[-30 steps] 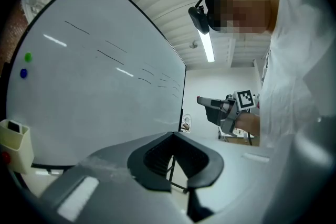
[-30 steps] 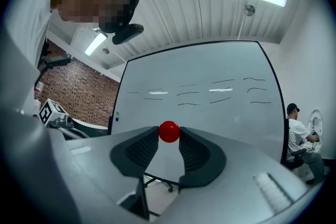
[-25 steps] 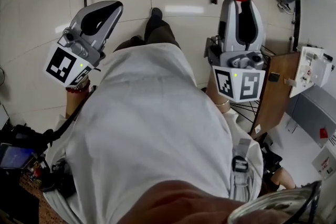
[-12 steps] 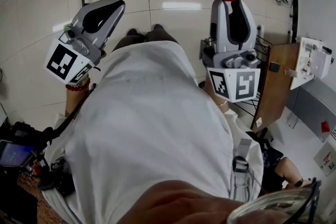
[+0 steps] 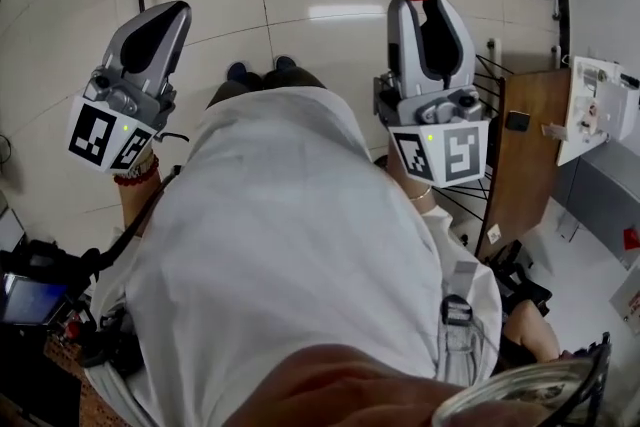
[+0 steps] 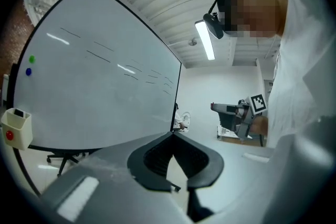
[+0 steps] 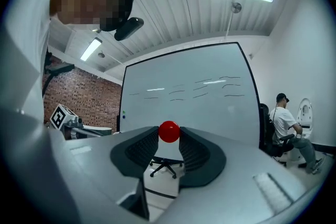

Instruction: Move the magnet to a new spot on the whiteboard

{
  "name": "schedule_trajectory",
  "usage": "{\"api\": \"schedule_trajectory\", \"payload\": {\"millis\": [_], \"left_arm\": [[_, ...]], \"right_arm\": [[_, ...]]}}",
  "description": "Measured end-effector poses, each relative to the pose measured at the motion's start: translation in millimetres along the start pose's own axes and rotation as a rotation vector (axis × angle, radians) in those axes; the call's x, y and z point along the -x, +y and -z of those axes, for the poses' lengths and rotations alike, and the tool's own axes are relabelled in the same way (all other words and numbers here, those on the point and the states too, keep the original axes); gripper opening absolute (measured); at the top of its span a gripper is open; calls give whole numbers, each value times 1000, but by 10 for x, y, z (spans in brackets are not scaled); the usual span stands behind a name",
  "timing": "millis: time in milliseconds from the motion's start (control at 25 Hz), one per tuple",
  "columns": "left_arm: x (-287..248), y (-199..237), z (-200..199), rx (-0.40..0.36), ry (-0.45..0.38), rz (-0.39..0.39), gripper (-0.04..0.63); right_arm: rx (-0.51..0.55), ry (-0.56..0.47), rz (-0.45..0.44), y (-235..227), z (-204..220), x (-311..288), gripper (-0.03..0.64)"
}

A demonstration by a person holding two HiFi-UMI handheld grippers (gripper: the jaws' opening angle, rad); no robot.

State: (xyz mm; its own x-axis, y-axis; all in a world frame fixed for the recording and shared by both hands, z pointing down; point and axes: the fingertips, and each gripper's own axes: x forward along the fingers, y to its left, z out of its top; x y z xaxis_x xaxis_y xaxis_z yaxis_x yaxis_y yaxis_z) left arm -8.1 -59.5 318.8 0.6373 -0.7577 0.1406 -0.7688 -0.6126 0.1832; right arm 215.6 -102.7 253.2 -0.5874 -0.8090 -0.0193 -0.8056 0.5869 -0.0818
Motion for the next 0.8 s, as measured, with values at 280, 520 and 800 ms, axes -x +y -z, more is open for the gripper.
{"api": "schedule_trajectory", "payload": {"millis": [280,520,800], "left_arm": [[-311,-303,114,15,-4,-38,2],[729,556,375,41,-22,-137,3],[781,1032,90,22,-53,-111,2]], "right_arm": [[-32,-6,-26,-355,161,171,127],[-6,2,-94,689,420,-366,127],[11,-27,-120,1023,203,-974,127]]}}
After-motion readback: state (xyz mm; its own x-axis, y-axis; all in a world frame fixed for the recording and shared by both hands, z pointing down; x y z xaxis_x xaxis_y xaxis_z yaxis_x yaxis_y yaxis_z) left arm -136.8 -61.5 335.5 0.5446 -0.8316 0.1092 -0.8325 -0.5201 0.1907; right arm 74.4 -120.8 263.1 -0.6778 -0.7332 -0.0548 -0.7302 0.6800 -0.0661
